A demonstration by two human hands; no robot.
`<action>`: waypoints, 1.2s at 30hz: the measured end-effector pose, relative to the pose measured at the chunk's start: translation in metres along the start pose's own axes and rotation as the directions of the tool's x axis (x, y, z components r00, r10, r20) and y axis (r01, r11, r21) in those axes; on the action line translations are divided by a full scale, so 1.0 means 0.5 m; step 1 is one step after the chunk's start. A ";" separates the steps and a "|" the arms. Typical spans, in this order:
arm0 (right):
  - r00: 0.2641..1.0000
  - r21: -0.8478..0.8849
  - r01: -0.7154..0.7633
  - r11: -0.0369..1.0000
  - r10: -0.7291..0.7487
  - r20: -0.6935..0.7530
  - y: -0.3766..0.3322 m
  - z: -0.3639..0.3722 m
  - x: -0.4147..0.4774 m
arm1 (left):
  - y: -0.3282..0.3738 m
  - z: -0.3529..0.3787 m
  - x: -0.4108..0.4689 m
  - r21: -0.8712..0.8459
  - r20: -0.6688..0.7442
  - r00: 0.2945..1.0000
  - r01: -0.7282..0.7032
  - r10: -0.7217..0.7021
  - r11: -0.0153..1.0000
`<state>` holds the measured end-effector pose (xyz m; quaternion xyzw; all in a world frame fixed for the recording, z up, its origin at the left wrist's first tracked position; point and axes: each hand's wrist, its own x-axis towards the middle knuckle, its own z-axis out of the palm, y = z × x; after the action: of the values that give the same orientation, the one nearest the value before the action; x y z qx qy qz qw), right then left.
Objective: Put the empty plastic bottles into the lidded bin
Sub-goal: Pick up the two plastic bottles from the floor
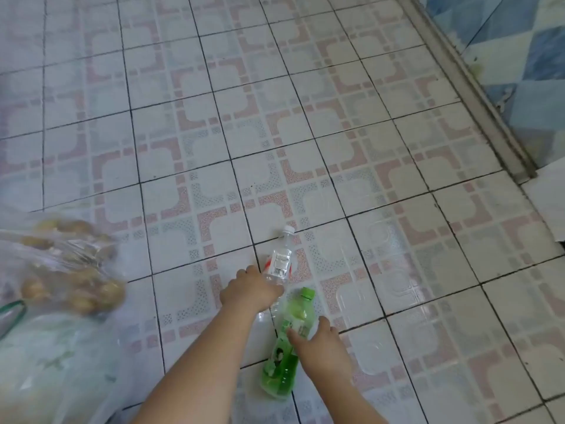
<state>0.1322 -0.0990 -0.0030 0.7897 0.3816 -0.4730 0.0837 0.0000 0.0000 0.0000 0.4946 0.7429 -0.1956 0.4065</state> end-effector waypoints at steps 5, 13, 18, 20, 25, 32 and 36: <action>0.994 0.098 -0.068 0.993 0.059 0.093 0.014 0.037 0.019 | 0.008 0.040 0.030 0.010 0.017 1.000 -0.010 0.010 1.000; 0.998 0.211 -0.042 0.977 0.030 0.057 0.031 0.059 0.042 | 0.020 0.078 0.049 -0.005 -0.070 0.996 -0.059 0.059 0.998; 1.000 0.242 -0.019 0.970 0.014 0.022 0.034 0.046 0.046 | 0.015 0.072 0.044 -0.104 -0.106 0.992 -0.081 0.070 0.991; 1.000 0.262 -0.013 0.965 0.008 0.021 0.037 0.024 0.046 | 0.012 0.058 0.030 -0.137 -0.140 0.987 -0.094 0.074 0.986; 0.997 0.258 0.063 0.964 -0.047 -0.067 0.017 -0.085 0.019 | 0.005 -0.015 -0.044 -0.170 -0.197 0.978 -0.102 0.068 0.980; 0.966 0.185 0.220 0.958 -0.188 -0.176 -0.109 -0.356 -0.170 | 0.019 -0.232 -0.290 -0.244 -0.363 0.930 -0.149 0.052 0.958; 0.926 0.120 0.300 0.946 -0.259 -0.274 -0.198 -0.549 -0.358 | 0.022 -0.392 -0.489 -0.276 -0.446 0.894 -0.179 0.040 0.944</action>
<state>0.2053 0.0114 0.3127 0.7853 0.4590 -0.4038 -0.0978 -0.0264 -0.0002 0.3124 0.4973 0.8065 0.0621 0.3136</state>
